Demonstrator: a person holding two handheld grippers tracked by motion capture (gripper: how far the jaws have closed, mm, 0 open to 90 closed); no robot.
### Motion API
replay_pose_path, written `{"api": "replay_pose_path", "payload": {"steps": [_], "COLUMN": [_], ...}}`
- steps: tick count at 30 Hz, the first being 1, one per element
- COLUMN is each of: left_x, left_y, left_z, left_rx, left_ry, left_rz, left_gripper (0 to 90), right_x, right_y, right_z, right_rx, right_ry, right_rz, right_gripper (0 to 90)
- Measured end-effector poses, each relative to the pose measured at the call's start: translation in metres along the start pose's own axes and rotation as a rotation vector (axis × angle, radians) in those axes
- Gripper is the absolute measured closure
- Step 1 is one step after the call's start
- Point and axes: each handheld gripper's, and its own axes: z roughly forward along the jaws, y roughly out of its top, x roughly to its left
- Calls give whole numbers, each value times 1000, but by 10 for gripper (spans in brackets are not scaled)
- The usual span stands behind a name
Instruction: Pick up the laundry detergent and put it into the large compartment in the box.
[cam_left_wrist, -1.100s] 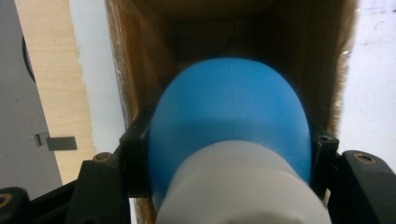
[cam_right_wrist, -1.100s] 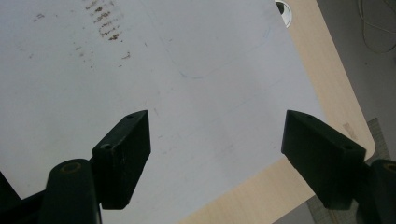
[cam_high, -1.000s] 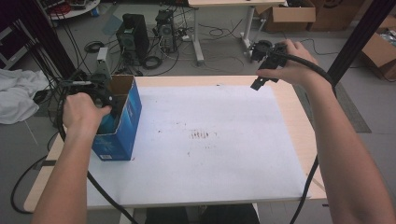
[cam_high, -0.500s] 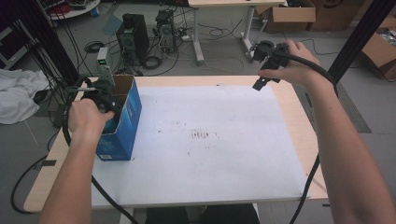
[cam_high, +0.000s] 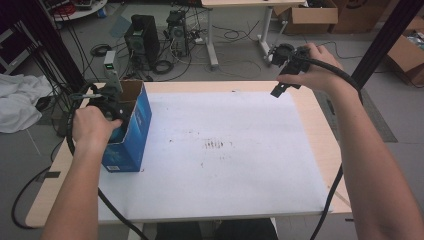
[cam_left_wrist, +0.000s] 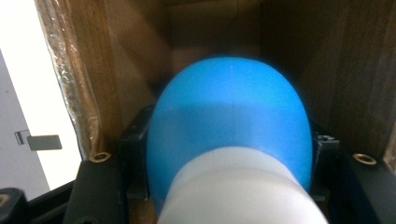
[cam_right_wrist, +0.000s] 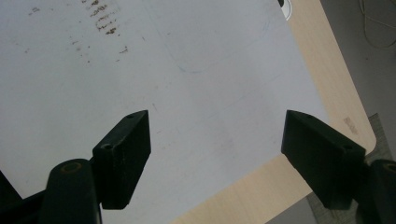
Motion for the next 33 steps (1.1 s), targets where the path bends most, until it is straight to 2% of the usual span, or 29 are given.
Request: {"api": "replay_pose_path", "payload": {"steps": [28, 33], "left_x": [1, 1], "left_y": [1, 1], "left_z": [-1, -1], "left_rx": [-11, -8], "left_ry": [-8, -12], "left_rz": [-5, -2], "left_gripper": [356, 323], "right_x": [-2, -1], "right_y": [-2, -2], "right_z": [4, 4], "right_rx": [6, 7], "right_ry": [10, 11], "right_rz": [4, 3], "right_gripper": [240, 240]}}
